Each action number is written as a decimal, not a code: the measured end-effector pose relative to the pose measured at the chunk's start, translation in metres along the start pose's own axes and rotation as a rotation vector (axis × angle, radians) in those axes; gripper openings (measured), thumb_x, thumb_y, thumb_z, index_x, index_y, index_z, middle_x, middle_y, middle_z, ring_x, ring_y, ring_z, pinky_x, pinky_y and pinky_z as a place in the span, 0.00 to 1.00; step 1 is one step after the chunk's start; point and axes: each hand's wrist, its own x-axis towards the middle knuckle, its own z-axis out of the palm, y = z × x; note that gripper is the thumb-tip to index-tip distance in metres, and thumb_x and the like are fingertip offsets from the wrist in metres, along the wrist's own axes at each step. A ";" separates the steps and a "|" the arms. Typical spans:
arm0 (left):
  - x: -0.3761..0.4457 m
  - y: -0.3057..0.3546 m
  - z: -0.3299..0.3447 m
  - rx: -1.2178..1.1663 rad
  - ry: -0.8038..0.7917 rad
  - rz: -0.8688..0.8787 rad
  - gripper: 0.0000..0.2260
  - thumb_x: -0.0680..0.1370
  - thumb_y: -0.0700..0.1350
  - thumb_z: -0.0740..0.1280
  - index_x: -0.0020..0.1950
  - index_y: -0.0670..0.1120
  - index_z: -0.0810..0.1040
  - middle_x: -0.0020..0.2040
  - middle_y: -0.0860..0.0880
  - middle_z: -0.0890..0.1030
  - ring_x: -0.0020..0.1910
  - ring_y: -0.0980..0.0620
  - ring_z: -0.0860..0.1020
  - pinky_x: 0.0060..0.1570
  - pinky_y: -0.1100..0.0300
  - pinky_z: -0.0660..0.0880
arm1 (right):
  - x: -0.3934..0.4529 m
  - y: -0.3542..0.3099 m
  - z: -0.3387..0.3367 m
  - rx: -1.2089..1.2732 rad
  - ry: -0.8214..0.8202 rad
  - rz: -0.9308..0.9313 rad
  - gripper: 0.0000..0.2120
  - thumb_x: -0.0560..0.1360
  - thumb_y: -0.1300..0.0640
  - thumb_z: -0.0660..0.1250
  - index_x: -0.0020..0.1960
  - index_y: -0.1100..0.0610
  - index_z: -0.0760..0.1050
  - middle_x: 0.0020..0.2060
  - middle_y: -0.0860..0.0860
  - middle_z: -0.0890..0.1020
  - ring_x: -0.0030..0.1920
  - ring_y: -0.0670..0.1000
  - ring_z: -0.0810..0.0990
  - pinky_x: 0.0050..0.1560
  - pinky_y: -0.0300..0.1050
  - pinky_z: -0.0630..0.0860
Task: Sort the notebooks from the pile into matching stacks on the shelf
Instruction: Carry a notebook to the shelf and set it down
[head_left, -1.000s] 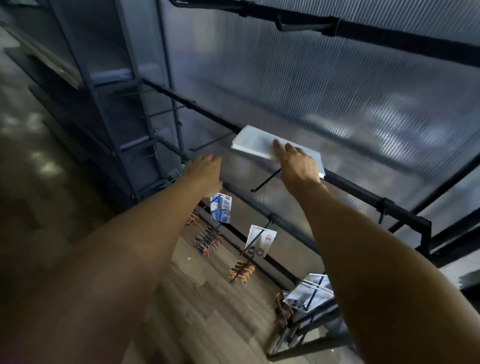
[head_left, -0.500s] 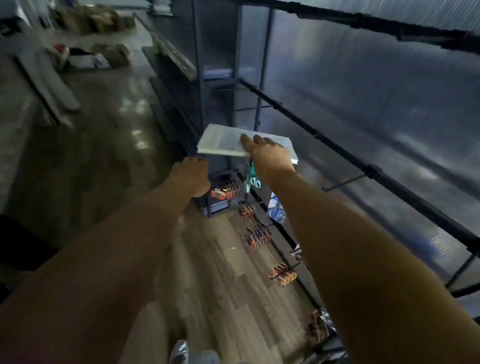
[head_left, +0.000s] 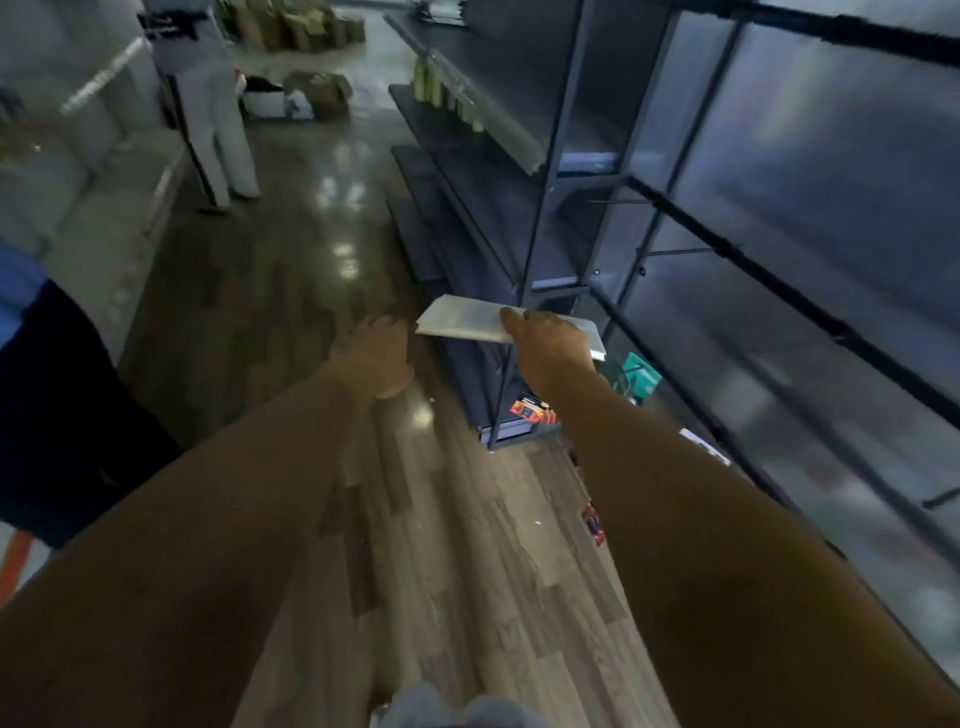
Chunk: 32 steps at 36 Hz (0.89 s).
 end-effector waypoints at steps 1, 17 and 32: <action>0.006 -0.013 0.001 -0.003 -0.006 -0.004 0.29 0.79 0.49 0.62 0.78 0.46 0.56 0.76 0.44 0.61 0.73 0.43 0.61 0.70 0.49 0.62 | 0.010 -0.008 0.001 0.003 -0.006 0.002 0.25 0.80 0.61 0.55 0.76 0.54 0.55 0.66 0.57 0.72 0.64 0.58 0.72 0.61 0.51 0.69; 0.096 -0.152 0.008 -0.026 -0.048 -0.098 0.26 0.80 0.49 0.60 0.77 0.44 0.58 0.75 0.43 0.62 0.73 0.42 0.62 0.69 0.49 0.63 | 0.154 -0.097 0.013 -0.048 -0.053 -0.073 0.25 0.80 0.60 0.56 0.75 0.55 0.56 0.64 0.57 0.73 0.62 0.58 0.74 0.59 0.51 0.70; 0.264 -0.205 -0.041 0.028 -0.027 -0.171 0.26 0.77 0.47 0.66 0.73 0.45 0.64 0.72 0.44 0.66 0.71 0.43 0.65 0.67 0.49 0.67 | 0.353 -0.089 0.026 0.018 -0.027 -0.136 0.25 0.80 0.59 0.57 0.75 0.56 0.56 0.65 0.58 0.72 0.63 0.58 0.72 0.62 0.53 0.71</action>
